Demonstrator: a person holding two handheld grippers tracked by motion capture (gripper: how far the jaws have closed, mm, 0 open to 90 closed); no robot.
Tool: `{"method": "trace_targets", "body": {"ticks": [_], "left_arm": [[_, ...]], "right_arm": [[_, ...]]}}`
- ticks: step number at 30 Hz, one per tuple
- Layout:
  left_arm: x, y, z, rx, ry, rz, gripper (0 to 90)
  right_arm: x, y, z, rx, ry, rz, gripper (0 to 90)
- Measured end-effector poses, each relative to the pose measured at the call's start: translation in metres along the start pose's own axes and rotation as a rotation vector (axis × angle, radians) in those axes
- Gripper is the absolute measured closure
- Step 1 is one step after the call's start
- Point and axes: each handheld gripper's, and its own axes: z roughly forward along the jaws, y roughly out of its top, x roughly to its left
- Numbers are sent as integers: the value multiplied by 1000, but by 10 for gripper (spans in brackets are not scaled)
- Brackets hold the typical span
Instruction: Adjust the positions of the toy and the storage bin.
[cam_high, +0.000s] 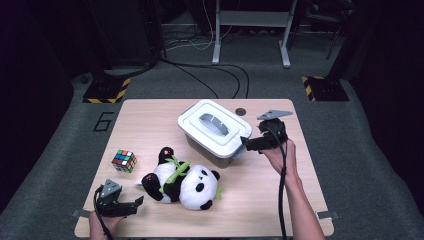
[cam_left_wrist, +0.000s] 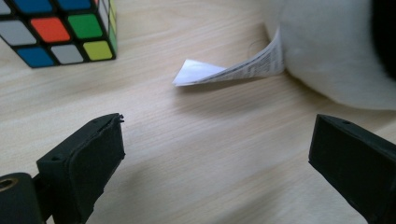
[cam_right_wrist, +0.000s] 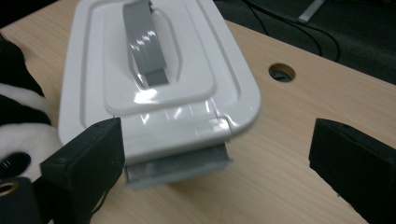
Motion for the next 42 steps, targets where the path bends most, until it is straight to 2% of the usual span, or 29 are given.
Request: {"method": "trace_targets", "body": {"ticks": [4, 6, 8, 9, 13, 16, 21, 24, 28, 31, 32, 34, 36, 37, 39, 42], "left_arm": [[-6, 2, -5, -5, -18, 19, 31], [-7, 3, -9, -1, -39, 24, 28], [-9, 5, -13, -10, -48, 25, 27], [-10, 8, -17, -25, -66, 24, 27], [-15, 19, -32, -79, -115, 18, 26], [-25, 32, -36, -112, -125, 37, 21], [-34, 51, -42, -150, -118, 50, 1], [-41, 64, -43, -144, -102, 83, 2], [-47, 74, -31, -136, -106, 97, 39], [-46, 73, -20, -114, -113, 91, 120], [-46, 71, -16, -114, -120, 80, 176], [-44, 67, -10, -129, -165, 46, 271], [-43, 64, -9, -159, -213, 22, 469], [-44, 63, -8, -171, -214, 17, 529], [-42, 63, -8, -177, -225, 23, 595], [-37, 65, -8, -169, -251, 36, 638]], "right_arm": [[-6, -34, -7, -5, -51, 38, 23], [-8, -49, -6, 7, -74, 49, 20], [-11, -66, -3, 22, -92, 83, 20], [-12, -73, -2, 30, -98, 84, 20], [-15, -108, 13, 63, -124, 129, 17], [-13, -132, 28, 96, -142, 161, 12], [-9, -153, 43, 104, -172, 194, 12], [-9, -160, 52, 108, -199, 199, 12], [-8, -163, 61, 132, -206, 215, 9], [-7, -166, 62, 109, -215, 212, 9], [-7, -167, 62, 101, -216, 207, 9], [-7, -167, 63, 93, -219, 210, 8], [-7, -168, 63, 91, -220, 207, 8], [-7, -168, 63, 91, -220, 207, 8], [-8, -168, 63, 91, -219, 206, 8], [-8, -168, 63, 91, -218, 206, 8]]}}
